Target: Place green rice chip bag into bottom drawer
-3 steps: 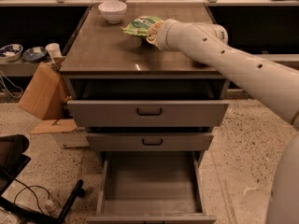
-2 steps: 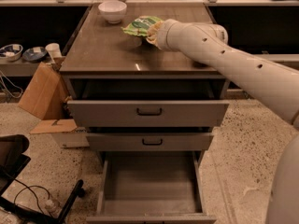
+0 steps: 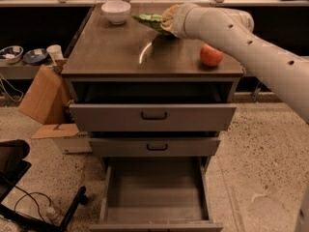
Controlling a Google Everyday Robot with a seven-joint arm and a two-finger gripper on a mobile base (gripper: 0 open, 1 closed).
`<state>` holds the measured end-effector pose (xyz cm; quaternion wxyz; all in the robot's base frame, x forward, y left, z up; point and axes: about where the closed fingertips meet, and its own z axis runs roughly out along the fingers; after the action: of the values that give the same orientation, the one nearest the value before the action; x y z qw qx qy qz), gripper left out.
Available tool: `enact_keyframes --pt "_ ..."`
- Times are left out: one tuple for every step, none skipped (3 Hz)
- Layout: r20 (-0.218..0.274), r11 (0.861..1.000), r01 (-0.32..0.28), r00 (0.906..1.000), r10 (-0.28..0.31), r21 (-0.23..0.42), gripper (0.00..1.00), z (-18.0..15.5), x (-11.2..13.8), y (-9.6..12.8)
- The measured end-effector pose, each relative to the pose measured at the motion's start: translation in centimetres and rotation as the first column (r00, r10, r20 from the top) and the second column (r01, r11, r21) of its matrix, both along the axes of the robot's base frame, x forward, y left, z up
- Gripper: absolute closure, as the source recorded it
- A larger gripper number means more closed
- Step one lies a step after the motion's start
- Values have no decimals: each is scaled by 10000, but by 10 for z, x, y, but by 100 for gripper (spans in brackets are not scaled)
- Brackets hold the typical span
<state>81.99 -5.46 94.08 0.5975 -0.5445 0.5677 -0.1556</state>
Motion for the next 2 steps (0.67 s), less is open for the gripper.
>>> enact_keyframes --pt "1213 9999 110 9926 -107 -17 100 70 -27 -29" --pt "2262 9985 553 9725 -547 39 100 134 -72 -70"
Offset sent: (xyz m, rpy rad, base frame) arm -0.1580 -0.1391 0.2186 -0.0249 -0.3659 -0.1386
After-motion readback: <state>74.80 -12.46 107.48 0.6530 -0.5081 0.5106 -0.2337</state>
